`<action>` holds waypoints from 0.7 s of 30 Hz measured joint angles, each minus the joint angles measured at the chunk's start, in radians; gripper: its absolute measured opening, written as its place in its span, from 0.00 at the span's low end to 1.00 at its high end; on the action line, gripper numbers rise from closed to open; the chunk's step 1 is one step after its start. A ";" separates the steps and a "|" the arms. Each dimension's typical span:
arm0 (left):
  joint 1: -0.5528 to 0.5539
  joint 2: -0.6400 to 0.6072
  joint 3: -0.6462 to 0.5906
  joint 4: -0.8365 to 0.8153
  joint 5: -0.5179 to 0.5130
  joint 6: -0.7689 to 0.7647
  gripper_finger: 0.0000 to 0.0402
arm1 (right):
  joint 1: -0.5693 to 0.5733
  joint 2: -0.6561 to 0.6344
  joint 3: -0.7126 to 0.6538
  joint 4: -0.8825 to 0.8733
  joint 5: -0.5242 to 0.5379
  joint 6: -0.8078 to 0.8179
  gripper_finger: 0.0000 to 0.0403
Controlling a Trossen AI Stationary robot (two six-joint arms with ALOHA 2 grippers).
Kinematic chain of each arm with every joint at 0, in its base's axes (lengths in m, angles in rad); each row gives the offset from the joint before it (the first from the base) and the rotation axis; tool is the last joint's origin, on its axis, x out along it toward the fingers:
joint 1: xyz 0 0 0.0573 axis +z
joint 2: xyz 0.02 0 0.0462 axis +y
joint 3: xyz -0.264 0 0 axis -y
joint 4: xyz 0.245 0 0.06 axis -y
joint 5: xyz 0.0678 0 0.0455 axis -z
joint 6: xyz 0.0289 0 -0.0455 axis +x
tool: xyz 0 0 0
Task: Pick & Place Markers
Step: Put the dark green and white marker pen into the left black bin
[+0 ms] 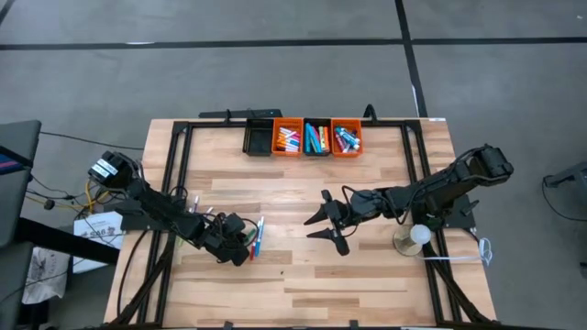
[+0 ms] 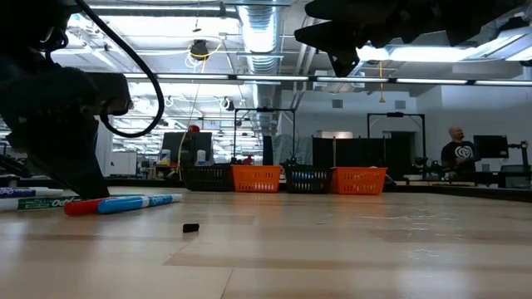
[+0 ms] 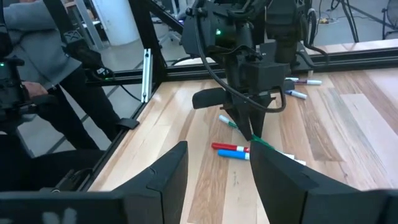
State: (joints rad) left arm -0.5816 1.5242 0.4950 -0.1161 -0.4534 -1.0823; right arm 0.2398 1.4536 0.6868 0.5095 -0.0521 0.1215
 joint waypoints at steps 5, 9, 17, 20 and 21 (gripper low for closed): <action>0.000 0.000 0.000 -0.007 -0.009 0.001 0.10 | 0.000 0.000 0.000 0.000 0.000 -0.001 0.40; 0.000 -0.001 -0.001 -0.007 -0.020 0.001 0.09 | 0.000 0.000 0.000 0.000 0.000 -0.001 0.40; 0.004 -0.104 -0.011 -0.044 -0.104 0.031 0.12 | 0.000 0.000 0.000 0.000 0.000 -0.042 0.41; 0.004 -0.163 -0.008 -0.039 -0.156 0.058 0.09 | 0.000 0.000 0.000 0.001 0.000 -0.042 0.40; 0.004 -0.186 -0.008 -0.043 -0.179 0.080 0.09 | 0.002 0.000 0.000 0.001 0.000 -0.041 0.40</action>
State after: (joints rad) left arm -0.5774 1.3384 0.4866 -0.1591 -0.6321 -1.0025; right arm 0.2419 1.4536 0.6868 0.5102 -0.0517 0.0800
